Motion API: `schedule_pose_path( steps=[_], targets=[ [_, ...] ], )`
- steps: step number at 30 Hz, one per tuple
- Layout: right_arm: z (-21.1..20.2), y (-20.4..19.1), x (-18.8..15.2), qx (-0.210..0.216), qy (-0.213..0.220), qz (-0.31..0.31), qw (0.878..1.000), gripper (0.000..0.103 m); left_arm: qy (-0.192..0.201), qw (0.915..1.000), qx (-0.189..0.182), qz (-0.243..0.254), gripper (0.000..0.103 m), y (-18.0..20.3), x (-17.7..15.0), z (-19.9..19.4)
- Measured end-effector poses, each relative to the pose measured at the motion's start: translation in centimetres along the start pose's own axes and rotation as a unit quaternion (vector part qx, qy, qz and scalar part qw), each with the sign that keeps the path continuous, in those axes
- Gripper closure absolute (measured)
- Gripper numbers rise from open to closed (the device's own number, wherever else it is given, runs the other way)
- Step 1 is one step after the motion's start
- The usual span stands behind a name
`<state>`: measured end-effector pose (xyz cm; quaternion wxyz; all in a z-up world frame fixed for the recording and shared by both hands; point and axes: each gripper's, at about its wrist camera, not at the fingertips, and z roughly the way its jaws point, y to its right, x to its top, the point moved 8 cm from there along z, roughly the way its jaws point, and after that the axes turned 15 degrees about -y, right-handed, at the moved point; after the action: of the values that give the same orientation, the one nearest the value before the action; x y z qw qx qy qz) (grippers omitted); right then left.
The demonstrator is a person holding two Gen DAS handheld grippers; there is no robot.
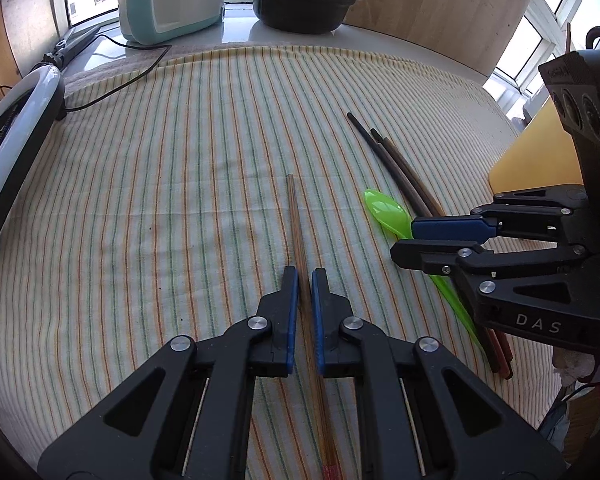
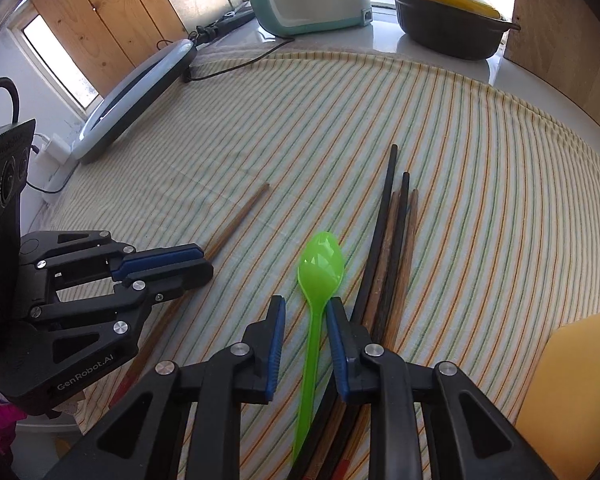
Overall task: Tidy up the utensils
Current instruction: 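Grasp the green plastic spoon with the right tool while the left tool grasps a wooden chopstick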
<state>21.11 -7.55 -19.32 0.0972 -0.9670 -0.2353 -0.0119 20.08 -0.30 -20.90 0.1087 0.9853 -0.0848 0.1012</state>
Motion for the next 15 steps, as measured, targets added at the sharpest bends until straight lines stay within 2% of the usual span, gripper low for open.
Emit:
schedule_pose_path(
  steps=[2,7,11,15],
  targets=[
    [0.1,-0.1,0.3,-0.02,-0.001,-0.004,1.0,0.09,0.001,1.0,-0.003,-0.004,0.097,-0.1,0.0,0.0],
    [0.2,-0.2,0.5,-0.038,0.003,-0.008,0.999,0.095,0.004,0.9997,-0.014,-0.017,0.098,-0.4,0.0,-0.3],
    [-0.6,0.3,0.1,-0.005,0.018,0.012,1.0,0.099,0.011,0.9991,-0.028,-0.029,0.098,-0.8,0.0,-1.1],
    [-1.3,0.3,-0.2,0.007,0.032,0.017,0.999,0.099,0.015,0.9989,-0.031,-0.03,0.098,-0.8,0.0,-1.7]
  ],
)
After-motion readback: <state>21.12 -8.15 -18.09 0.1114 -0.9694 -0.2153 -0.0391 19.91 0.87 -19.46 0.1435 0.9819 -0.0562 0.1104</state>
